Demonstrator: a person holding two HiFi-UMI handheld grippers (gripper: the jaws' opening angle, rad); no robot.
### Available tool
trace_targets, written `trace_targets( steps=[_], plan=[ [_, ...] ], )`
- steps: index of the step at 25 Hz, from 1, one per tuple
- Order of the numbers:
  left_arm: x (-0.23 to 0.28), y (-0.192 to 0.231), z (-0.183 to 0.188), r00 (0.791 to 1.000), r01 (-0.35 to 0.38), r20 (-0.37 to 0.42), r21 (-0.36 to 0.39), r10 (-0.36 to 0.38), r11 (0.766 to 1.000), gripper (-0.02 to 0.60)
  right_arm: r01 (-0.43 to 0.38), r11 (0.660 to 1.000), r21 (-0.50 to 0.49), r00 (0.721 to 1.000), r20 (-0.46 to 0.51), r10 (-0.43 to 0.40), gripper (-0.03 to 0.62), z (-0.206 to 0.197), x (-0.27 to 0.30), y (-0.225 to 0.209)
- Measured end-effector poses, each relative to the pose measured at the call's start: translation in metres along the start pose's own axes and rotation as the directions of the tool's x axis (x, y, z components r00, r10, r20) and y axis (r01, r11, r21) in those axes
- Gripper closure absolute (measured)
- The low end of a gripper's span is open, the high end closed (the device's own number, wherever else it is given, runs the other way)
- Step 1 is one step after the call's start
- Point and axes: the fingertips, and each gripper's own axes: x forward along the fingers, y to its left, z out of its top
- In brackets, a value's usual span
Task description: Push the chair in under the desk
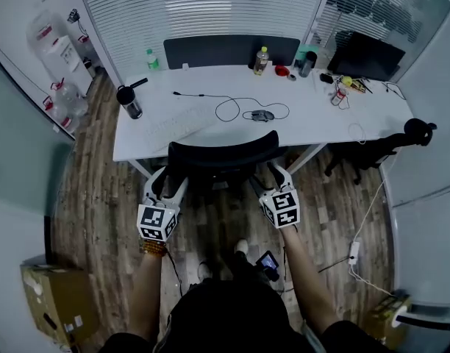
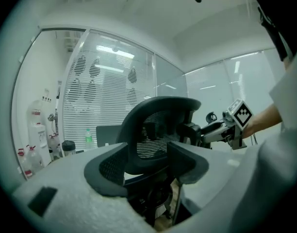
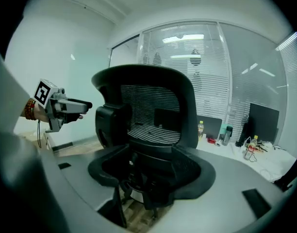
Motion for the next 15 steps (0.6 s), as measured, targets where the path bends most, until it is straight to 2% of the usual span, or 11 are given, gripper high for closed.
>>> trace_targets(
  steps=[4,10,15],
  plan=[
    [-0.018,-0.023,0.005,1.0,0.022,0.011,0.058,-0.022,0.998,0.345,-0.05,0.998,-0.043,0.999,0.01,0.05,0.333,0.011,-0.004,0.045],
    [-0.042,-0.065,-0.002,0.995,0.09,0.021,0.096,-0.093,0.991,0.356,-0.093,0.992,-0.084,0.995,0.022,0.095,0.338,0.014,-0.022,0.104],
    [-0.066,-0.08,-0.004,0.994,0.108,0.024,0.118,-0.111,0.987,0.366,-0.141,0.985,-0.1,0.99,0.009,0.142,0.341,0.008,-0.038,0.144]
  ],
)
